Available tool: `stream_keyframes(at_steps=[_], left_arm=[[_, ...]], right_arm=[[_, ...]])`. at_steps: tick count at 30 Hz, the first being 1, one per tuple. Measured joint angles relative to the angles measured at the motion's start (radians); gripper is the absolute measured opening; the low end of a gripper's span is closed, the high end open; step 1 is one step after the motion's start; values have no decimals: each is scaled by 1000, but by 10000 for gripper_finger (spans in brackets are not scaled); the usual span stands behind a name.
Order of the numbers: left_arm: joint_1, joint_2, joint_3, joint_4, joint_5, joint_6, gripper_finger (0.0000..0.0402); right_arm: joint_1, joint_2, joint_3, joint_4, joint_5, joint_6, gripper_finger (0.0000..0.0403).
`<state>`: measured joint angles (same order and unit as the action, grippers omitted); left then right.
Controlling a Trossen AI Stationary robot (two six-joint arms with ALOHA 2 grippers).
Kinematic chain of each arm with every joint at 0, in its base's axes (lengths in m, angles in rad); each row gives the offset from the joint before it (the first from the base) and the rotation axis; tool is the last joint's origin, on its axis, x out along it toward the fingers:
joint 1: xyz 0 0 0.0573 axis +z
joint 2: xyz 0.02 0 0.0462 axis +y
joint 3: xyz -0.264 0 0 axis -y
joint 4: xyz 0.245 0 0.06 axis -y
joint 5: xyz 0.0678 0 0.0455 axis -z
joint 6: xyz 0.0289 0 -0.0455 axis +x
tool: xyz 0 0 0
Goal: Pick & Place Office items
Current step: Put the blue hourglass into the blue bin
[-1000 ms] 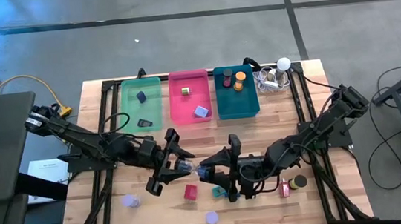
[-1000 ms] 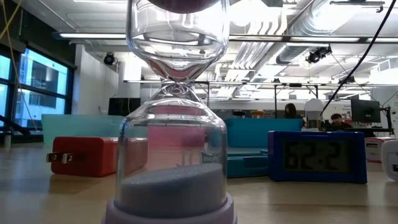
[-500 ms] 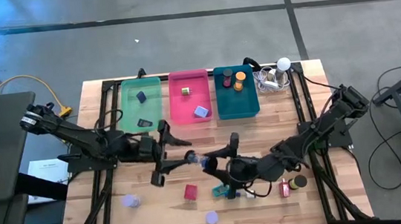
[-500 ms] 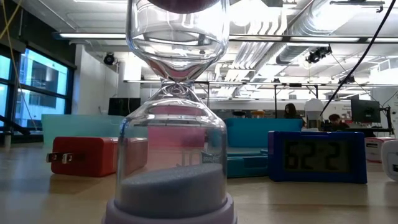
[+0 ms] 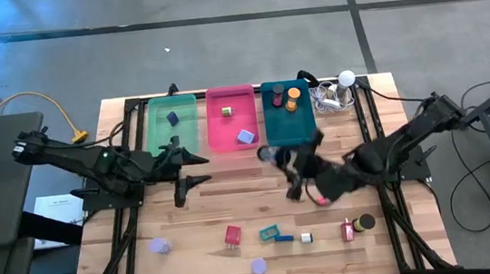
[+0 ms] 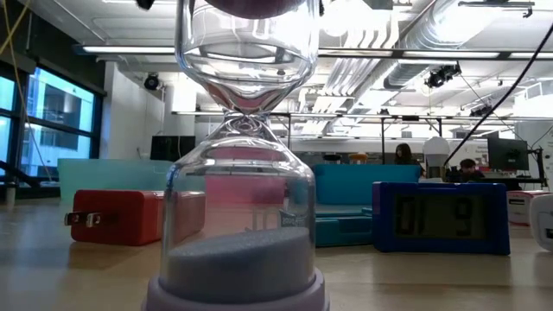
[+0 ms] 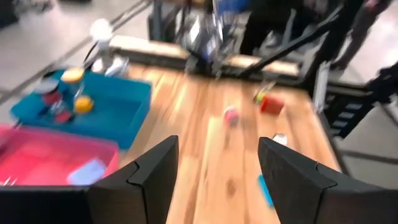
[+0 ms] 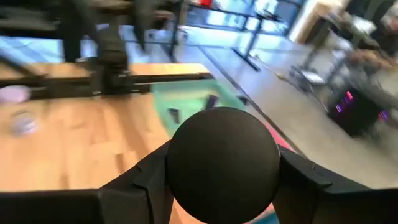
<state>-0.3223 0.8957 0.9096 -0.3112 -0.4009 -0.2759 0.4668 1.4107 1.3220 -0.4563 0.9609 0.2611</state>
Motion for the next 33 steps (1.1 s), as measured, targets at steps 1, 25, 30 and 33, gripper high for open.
stream_keyframes(at_steps=[1, 25, 30, 33], left_arm=[[1, -5, 0, -33, -2, -16, 214], [-78, 84, 0, -132, 3, -66, 214], [-92, 84, 0, -132, 3, -66, 214], [-100, 84, 0, -132, 4, -66, 214]], right_arm=[[-23, -15, 0, -23, -13, 24, 196], [-693, 22, -5, -306, -457, 234, 195], [-750, 38, -58, -274, -525, 265, 205], [-771, 60, -101, -234, -531, 268, 206]])
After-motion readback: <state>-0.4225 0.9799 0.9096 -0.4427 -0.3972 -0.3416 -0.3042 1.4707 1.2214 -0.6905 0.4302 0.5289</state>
